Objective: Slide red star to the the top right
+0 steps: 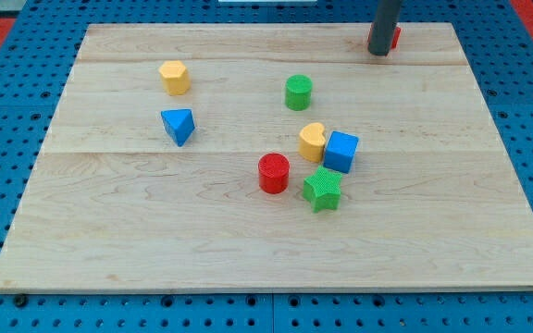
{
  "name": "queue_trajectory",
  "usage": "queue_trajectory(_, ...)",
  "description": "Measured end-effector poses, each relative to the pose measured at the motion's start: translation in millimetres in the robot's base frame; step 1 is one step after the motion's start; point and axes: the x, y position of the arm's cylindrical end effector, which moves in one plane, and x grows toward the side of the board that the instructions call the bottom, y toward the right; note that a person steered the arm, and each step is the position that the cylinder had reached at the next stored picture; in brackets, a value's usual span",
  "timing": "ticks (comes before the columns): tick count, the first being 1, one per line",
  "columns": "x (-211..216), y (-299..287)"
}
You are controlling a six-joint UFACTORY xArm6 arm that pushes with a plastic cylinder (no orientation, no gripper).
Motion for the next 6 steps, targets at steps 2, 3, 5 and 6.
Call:
queue_trajectory(2,-4,-38)
queue_trajectory(3,-12,-36)
queue_trajectory(5,-15,0)
queue_trajectory(6,-22,7)
